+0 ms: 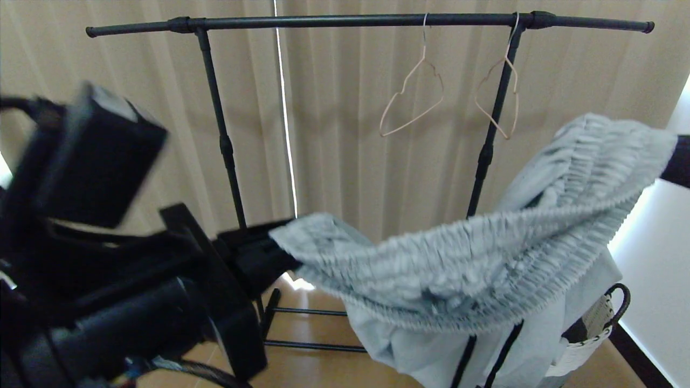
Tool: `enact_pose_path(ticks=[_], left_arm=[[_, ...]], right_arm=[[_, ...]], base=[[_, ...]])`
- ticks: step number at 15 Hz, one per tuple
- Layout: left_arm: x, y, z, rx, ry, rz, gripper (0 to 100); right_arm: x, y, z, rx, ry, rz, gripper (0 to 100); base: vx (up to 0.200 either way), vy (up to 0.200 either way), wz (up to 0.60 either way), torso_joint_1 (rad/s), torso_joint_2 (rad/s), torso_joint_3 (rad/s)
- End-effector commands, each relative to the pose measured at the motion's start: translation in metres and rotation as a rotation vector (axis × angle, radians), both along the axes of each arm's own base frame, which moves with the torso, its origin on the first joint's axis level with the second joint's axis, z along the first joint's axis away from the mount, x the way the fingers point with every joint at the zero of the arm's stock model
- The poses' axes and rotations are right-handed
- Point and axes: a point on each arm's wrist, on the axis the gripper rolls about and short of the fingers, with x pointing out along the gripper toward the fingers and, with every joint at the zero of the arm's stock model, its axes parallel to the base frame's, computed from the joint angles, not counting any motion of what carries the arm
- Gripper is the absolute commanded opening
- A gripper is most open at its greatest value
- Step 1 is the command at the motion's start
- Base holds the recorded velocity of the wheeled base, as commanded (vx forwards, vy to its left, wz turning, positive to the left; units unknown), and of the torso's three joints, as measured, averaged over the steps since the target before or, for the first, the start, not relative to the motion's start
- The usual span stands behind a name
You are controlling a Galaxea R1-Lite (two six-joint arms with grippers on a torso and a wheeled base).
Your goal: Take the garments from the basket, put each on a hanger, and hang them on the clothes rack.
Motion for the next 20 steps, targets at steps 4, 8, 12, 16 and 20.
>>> enact_pose_path(ticks=[4,8,12,16,20], left_arm=[[0.01,0.047,0.101,-0.129,-0.124,0.117,0],[0.043,0.031,0.098,-0.092,-0.096,0.174,0],[0.059,0.019,0.071,0.01,-0.014,0.182,0],[0.06,0.018,0.058,0.131,0.084,0.191,0],[0.076,0.007,0.055,0.133,0.085,0.236,0]], right_arm=[[0.029,0.023,0.038,0.059,-0.072,-0.008,0],[0.047,0.032,0.037,0.085,-0.109,-0.035,0],[0.056,0.025,0.023,0.052,-0.072,-0.086,0],[0.061,0.018,0.011,0.026,-0.044,-0.142,0],[0.07,0.018,0.001,-0.009,-0.018,-0.27,0]], base=[[0.0,0.0,0.0,0.0,0.0,0.0],[0.0,0.0,0.0,0.0,0.0,0.0],[0.0,0.0,0.0,0.0,0.0,0.0],[0.0,0.0,0.0,0.0,0.0,0.0],[0.0,0.0,0.0,0.0,0.0,0.0]])
